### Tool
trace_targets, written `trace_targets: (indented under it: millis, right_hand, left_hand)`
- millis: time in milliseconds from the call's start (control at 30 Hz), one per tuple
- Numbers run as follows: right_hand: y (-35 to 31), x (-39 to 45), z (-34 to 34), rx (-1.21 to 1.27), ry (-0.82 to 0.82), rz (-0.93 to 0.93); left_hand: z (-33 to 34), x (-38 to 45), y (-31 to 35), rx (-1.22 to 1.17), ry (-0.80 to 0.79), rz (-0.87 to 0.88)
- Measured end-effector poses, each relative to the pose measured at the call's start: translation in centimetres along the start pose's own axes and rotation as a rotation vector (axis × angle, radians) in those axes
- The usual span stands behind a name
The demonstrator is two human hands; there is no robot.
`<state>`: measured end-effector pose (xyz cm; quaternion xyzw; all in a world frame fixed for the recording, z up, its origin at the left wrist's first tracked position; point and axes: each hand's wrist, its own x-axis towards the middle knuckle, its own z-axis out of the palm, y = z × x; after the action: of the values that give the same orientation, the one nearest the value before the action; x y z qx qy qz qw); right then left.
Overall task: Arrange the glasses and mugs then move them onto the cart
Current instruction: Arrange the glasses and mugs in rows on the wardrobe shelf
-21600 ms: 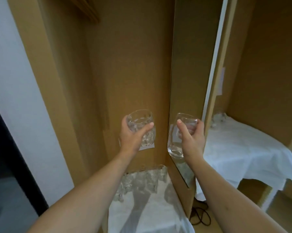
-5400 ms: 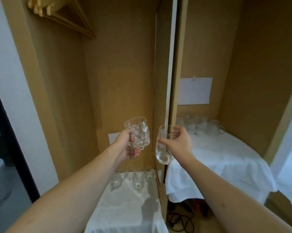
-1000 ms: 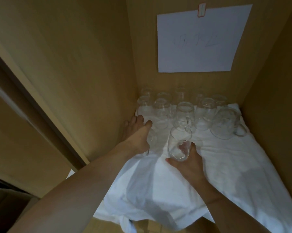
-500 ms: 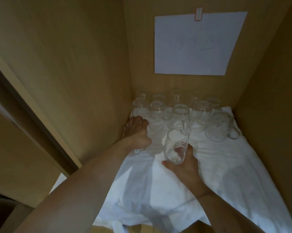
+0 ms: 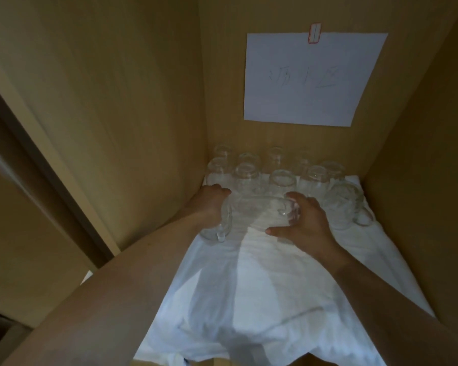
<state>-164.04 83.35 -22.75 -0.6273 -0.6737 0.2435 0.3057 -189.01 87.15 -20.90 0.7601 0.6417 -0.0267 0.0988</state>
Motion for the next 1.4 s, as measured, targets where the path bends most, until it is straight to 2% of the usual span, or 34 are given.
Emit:
trace_targets:
  millis: [300, 567, 900, 1067, 1233, 1400]
  right_hand:
    - [-4.4, 3.2, 1.5, -0.334, -0.11, -0.217]
    - [-5.0, 4.7, 4.0, -0.352, -0.143, -0.282]
    - [-4.6, 5.4, 3.8, -0.337, -0.137, -0.266]
    - [-4.7, 4.7, 3.7, -0.326, -0.13, -0.248]
    - [-5.7, 3.9, 2.7, -0.403, -0.209, -0.262]
    - [-5.8, 2.3, 1.0, -0.422, -0.141, -0.279]
  left_hand:
    - [0.7, 0.4, 0.1, -0.022, 0.121, -0.044]
    - [1.0, 0.4, -0.5, -0.112, 0.203, -0.043]
    - [1.5, 1.4, -0.2, -0.114, 0.244, -0.093]
    - [2.2, 1.3, 0.4, -0.13, 0.245, -0.149]
    - [1.5, 0.2, 1.1, -0.128, 0.186, -0.226]
    - [0.3, -1.8, 1.7, -0.166, 0.226, -0.184]
